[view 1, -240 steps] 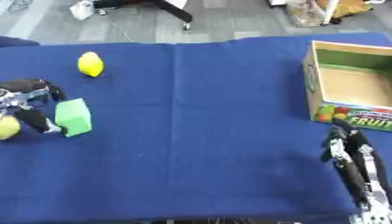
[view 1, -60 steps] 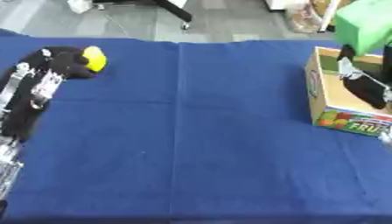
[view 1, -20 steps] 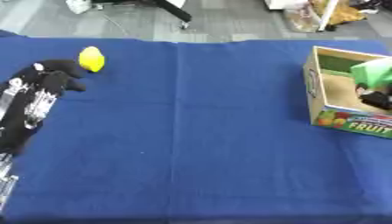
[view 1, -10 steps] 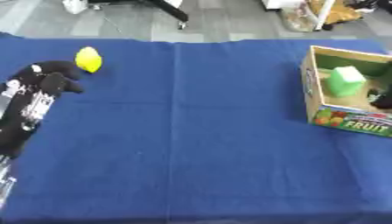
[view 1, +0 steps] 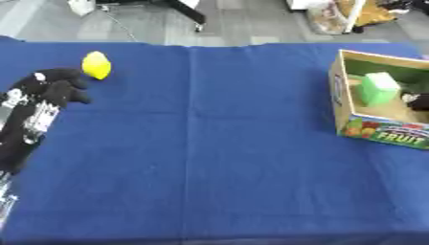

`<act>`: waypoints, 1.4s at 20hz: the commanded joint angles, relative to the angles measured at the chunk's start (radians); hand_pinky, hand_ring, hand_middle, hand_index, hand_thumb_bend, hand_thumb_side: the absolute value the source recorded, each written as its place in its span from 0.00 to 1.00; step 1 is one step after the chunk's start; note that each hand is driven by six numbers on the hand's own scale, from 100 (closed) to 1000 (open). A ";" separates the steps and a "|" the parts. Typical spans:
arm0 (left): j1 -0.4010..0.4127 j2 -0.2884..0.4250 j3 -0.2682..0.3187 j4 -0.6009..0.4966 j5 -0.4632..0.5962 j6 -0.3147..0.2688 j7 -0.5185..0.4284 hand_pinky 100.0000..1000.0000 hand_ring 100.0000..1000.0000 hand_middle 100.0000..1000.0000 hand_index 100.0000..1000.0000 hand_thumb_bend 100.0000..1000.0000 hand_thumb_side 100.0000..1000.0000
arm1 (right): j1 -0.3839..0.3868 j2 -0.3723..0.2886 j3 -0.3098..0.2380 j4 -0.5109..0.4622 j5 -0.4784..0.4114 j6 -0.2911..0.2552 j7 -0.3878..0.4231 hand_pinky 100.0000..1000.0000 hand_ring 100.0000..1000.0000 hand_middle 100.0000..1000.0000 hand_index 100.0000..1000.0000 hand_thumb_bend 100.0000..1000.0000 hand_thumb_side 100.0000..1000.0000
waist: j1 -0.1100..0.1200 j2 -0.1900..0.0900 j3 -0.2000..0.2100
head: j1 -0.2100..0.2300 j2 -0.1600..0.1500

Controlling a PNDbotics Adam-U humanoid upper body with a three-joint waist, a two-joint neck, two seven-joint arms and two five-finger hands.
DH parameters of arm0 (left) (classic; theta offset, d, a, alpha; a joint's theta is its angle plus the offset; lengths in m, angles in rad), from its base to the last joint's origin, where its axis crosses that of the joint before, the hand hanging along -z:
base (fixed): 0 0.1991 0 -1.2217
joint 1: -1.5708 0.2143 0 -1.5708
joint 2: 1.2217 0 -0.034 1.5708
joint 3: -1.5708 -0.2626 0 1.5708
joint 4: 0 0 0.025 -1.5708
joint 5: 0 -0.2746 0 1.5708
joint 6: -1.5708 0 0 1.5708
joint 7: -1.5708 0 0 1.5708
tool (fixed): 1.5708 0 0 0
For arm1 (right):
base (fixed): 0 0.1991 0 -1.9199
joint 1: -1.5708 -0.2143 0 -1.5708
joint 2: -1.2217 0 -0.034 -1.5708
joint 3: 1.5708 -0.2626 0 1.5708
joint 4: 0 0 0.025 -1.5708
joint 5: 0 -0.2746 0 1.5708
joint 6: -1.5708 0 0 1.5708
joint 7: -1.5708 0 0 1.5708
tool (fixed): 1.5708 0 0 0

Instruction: Pick up the objects with one hand, pass them to the other hand, and then place them into the box on the other side of the table.

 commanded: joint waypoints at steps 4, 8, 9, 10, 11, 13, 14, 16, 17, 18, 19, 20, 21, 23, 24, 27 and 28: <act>-0.006 0.032 0.049 -0.014 -0.031 0.000 0.038 0.74 0.54 0.57 0.74 0.27 0.63 | 0.094 -0.047 -0.044 -0.347 -0.141 0.012 -0.172 0.24 0.16 0.15 1.00 0.00 0.35 | 0.005 0.006 -0.003 | 0.020 -0.002; -0.014 0.068 0.087 -0.014 -0.075 0.013 0.078 0.73 0.53 0.56 0.74 0.28 0.59 | 0.205 0.005 -0.040 -0.633 -0.252 -0.037 -0.302 0.24 0.18 0.18 0.99 0.00 0.38 | 0.008 0.008 -0.008 | 0.036 -0.002; -0.016 0.078 0.099 -0.014 -0.093 0.019 0.088 0.73 0.53 0.56 0.74 0.28 0.58 | 0.234 0.026 -0.035 -0.698 -0.274 -0.075 -0.318 0.25 0.19 0.18 0.99 0.00 0.38 | 0.008 0.008 -0.009 | 0.039 -0.002; -0.018 0.086 0.108 -0.014 -0.112 0.025 0.097 0.73 0.53 0.56 0.74 0.29 0.57 | 0.259 0.044 -0.032 -0.749 -0.287 -0.109 -0.326 0.25 0.19 0.19 0.99 0.00 0.37 | 0.009 0.007 -0.011 | 0.043 -0.002; -0.018 0.098 0.119 -0.014 -0.134 0.034 0.104 0.73 0.53 0.56 0.75 0.29 0.57 | 0.282 0.064 -0.028 -0.791 -0.289 -0.142 -0.325 0.25 0.19 0.19 0.99 0.00 0.37 | 0.009 0.007 -0.014 | 0.048 -0.002; -0.014 0.129 0.135 -0.014 -0.180 0.057 0.109 0.73 0.53 0.56 0.75 0.29 0.56 | 0.314 0.103 -0.016 -0.828 -0.275 -0.206 -0.311 0.26 0.19 0.20 0.99 0.00 0.36 | 0.011 0.006 -0.019 | 0.059 -0.002; -0.010 0.149 0.142 -0.014 -0.205 0.070 0.105 0.73 0.53 0.56 0.75 0.29 0.55 | 0.326 0.120 -0.009 -0.834 -0.265 -0.237 -0.302 0.26 0.19 0.20 0.99 0.00 0.36 | 0.013 0.006 -0.021 | 0.065 -0.002; 0.004 0.199 0.152 -0.013 -0.268 0.097 0.079 0.73 0.53 0.56 0.75 0.30 0.54 | 0.348 0.149 0.003 -0.838 -0.237 -0.295 -0.282 0.26 0.19 0.20 0.99 0.00 0.35 | 0.016 0.004 -0.026 | 0.077 -0.002; 0.015 0.228 0.156 -0.011 -0.304 0.111 0.058 0.74 0.54 0.57 0.76 0.32 0.51 | 0.359 0.161 0.008 -0.839 -0.222 -0.316 -0.272 0.26 0.19 0.20 0.99 0.00 0.35 | 0.018 0.004 -0.027 | 0.085 -0.002; 0.027 0.258 0.161 -0.009 -0.344 0.124 0.031 0.74 0.54 0.57 0.76 0.33 0.50 | 0.370 0.173 0.014 -0.839 -0.207 -0.334 -0.261 0.26 0.19 0.20 0.99 0.00 0.36 | 0.019 0.003 -0.028 | 0.095 -0.002; 0.039 0.284 0.166 -0.005 -0.382 0.137 0.005 0.74 0.55 0.57 0.76 0.36 0.47 | 0.379 0.183 0.018 -0.840 -0.195 -0.345 -0.254 0.26 0.19 0.19 0.98 0.00 0.38 | 0.021 0.002 -0.029 | 0.105 -0.002; 0.051 0.307 0.170 0.001 -0.416 0.150 -0.018 0.74 0.55 0.57 0.76 0.36 0.46 | 0.387 0.192 0.024 -0.840 -0.188 -0.351 -0.246 0.26 0.19 0.19 0.98 0.00 0.38 | 0.023 0.001 -0.030 | 0.116 -0.002; 0.063 0.330 0.175 0.010 -0.446 0.163 -0.036 0.74 0.56 0.58 0.76 0.38 0.42 | 0.396 0.199 0.030 -0.840 -0.182 -0.354 -0.239 0.25 0.18 0.19 0.98 0.00 0.39 | 0.025 -0.001 -0.030 | 0.129 -0.002; 0.079 0.372 0.181 0.038 -0.507 0.186 -0.066 0.74 0.57 0.58 0.76 0.41 0.38 | 0.410 0.212 0.040 -0.840 -0.169 -0.359 -0.224 0.25 0.18 0.19 0.98 0.00 0.41 | 0.028 -0.003 -0.030 | 0.150 -0.002; 0.083 0.388 0.182 0.054 -0.530 0.194 -0.082 0.74 0.57 0.58 0.76 0.41 0.38 | 0.416 0.219 0.044 -0.840 -0.165 -0.360 -0.219 0.25 0.18 0.19 0.98 0.00 0.41 | 0.030 -0.003 -0.030 | 0.157 -0.002; 0.084 0.428 0.185 0.114 -0.586 0.210 -0.130 0.75 0.59 0.59 0.78 0.46 0.35 | 0.426 0.232 0.051 -0.840 -0.163 -0.360 -0.212 0.25 0.18 0.19 0.98 0.00 0.44 | 0.033 -0.005 -0.030 | 0.177 -0.002; 0.082 0.441 0.185 0.137 -0.607 0.213 -0.150 0.75 0.59 0.60 0.78 0.47 0.34 | 0.427 0.235 0.054 -0.840 -0.164 -0.359 -0.210 0.25 0.18 0.19 0.98 0.00 0.44 | 0.033 -0.005 -0.031 | 0.185 -0.002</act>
